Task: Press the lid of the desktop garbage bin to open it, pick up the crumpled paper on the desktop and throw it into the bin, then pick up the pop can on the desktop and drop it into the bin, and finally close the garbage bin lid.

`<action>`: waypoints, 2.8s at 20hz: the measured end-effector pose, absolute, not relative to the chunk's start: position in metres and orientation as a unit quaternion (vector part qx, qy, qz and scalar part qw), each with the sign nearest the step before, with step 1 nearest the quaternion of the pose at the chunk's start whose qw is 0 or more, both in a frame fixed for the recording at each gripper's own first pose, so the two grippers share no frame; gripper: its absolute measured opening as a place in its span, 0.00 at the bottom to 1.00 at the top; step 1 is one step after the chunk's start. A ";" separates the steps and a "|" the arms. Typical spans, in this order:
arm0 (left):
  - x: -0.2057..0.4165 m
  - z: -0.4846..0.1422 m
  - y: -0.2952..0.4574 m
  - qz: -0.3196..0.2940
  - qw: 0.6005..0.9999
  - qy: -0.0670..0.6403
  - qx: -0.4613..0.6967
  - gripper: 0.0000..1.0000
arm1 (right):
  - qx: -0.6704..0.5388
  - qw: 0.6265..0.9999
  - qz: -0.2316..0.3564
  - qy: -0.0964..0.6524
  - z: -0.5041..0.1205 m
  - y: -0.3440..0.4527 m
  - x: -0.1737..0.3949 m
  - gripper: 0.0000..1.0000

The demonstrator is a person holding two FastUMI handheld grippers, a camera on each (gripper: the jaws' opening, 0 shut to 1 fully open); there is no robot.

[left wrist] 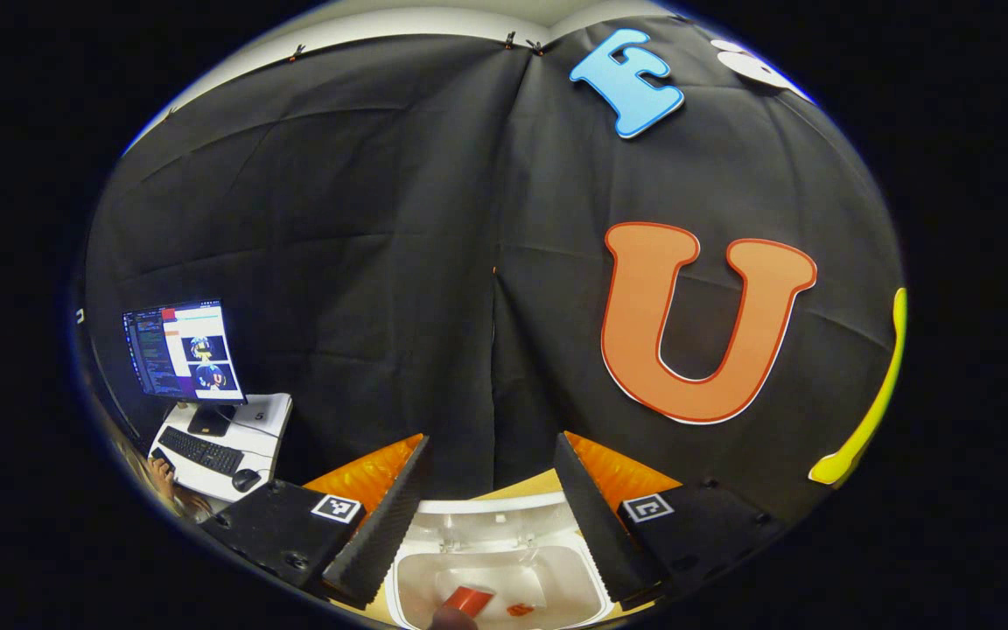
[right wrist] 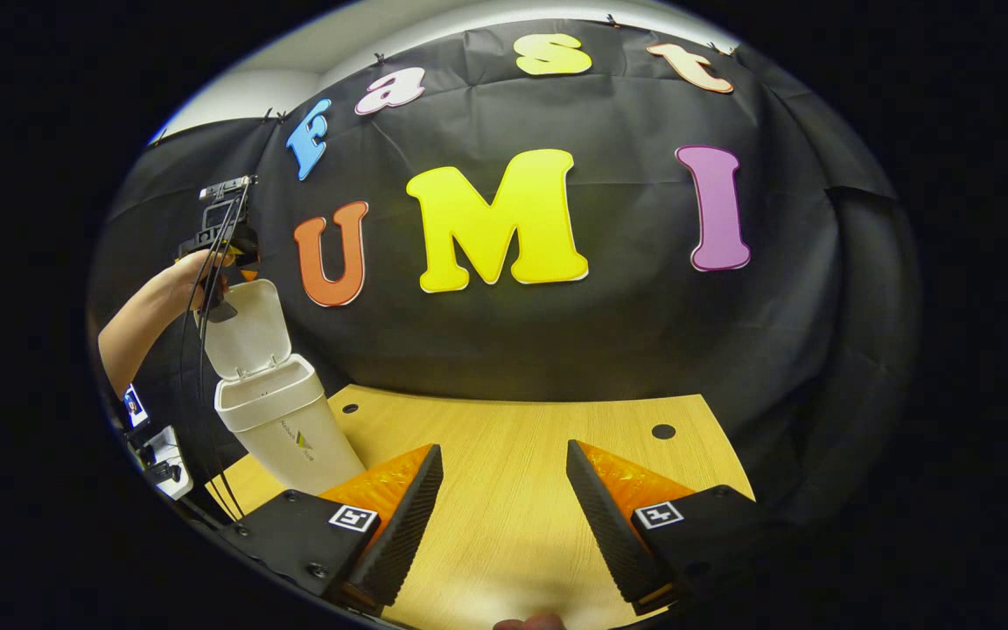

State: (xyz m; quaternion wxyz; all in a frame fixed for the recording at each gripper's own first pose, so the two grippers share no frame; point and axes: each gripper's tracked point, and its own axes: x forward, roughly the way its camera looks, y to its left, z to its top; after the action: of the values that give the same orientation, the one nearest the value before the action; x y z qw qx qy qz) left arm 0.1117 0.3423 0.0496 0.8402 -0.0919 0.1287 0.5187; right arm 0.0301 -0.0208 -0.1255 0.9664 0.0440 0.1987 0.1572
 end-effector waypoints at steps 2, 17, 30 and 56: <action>0.107 0.044 0.327 0.518 0.839 0.129 -0.102 0.92 | 0.045 0.967 0.154 0.195 -0.126 -0.028 0.028 0.91; 0.078 -0.078 0.219 0.481 0.849 0.179 -0.123 0.93 | 0.019 0.969 0.150 0.196 -0.133 -0.072 0.005 0.91; 0.076 -0.124 0.206 0.469 0.856 0.203 -0.081 0.93 | 0.033 0.969 0.164 0.179 -0.124 -0.056 0.005 0.91; 0.054 0.014 0.050 0.054 0.999 -0.005 -0.005 0.86 | 0.016 0.995 0.072 0.069 -0.060 -0.031 0.017 0.89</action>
State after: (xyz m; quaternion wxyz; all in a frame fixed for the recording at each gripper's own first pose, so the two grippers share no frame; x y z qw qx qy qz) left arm 0.0543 0.0500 0.0143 0.9985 -0.0053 -0.0054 0.0537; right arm 0.0174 -0.0312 -0.0596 0.9949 0.0156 0.0695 0.0715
